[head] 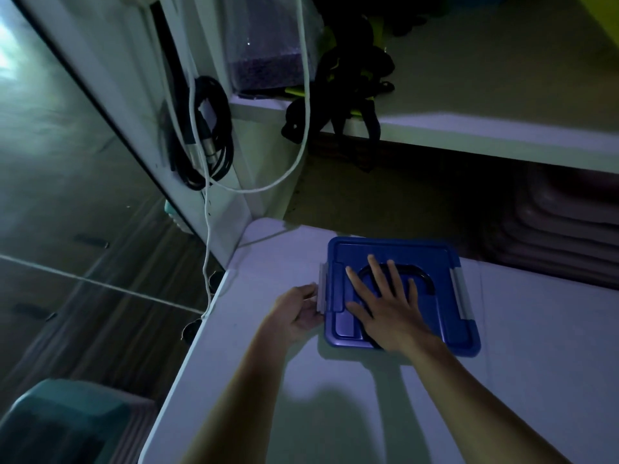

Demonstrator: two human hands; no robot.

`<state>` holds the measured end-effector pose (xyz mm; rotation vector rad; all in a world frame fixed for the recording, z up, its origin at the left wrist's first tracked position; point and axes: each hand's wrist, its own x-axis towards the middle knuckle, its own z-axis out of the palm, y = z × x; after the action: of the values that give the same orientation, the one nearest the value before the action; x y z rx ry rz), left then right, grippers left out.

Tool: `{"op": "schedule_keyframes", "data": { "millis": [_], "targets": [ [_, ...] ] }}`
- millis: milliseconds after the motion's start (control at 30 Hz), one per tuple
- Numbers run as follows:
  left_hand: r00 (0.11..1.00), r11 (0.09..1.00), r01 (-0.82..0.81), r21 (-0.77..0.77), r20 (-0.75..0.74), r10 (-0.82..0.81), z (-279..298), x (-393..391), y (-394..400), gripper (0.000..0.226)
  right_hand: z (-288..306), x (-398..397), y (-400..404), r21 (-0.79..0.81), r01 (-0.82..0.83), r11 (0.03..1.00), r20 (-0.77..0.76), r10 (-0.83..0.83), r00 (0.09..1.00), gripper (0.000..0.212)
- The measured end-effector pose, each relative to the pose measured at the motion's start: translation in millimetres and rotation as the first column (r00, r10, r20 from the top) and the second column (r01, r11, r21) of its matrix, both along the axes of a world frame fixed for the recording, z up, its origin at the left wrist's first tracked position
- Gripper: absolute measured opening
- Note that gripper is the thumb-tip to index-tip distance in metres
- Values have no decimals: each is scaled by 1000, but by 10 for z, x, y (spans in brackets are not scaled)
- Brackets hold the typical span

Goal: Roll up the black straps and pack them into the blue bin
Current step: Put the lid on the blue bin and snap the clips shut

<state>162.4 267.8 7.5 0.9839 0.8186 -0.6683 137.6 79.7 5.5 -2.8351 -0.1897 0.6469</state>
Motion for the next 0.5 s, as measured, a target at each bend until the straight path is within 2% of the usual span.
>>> {"op": "schedule_keyframes", "data": {
  "millis": [167,267,400,500],
  "targets": [
    [997,999,32,-2,65,-32,38,33,-13,24,33,10,10,14,6,1000,-25,-6,1000,59],
    [993,997,63,37,99,-67,-5,10,-3,23,43,7,8,25,12,1000,-43,-11,999,59],
    [986,995,43,91,155,-56,-93,17,1,36,44,9,13,30,16,999,-47,-14,999,59],
    [975,984,93,152,186,-121,-78,14,-16,31,44,9,15,29,15,999,-48,-13,999,59]
  ]
}}
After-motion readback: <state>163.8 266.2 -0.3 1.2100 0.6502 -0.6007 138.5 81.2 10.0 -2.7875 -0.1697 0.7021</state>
